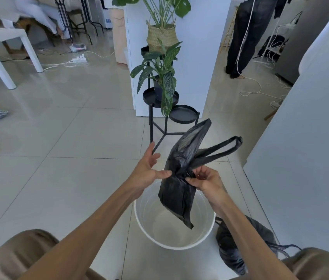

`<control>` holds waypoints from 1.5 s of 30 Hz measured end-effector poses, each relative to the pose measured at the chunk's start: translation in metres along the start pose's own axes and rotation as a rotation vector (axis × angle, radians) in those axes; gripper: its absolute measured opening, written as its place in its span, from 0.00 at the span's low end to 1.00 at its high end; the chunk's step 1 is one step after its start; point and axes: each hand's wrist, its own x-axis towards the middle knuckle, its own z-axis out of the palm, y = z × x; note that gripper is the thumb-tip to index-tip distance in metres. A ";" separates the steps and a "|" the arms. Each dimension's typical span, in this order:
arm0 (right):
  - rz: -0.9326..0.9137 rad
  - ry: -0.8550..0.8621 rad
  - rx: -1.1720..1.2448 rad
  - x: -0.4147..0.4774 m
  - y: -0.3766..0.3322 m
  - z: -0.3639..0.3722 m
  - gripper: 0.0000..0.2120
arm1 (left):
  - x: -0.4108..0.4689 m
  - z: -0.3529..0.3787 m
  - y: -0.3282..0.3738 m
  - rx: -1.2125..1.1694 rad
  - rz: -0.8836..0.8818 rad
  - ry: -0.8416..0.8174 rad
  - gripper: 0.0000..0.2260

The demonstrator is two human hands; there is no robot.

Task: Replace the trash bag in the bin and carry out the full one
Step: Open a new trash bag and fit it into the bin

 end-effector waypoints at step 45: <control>0.216 0.027 0.121 -0.010 0.022 0.010 0.25 | -0.001 0.039 -0.026 0.210 0.226 0.245 0.14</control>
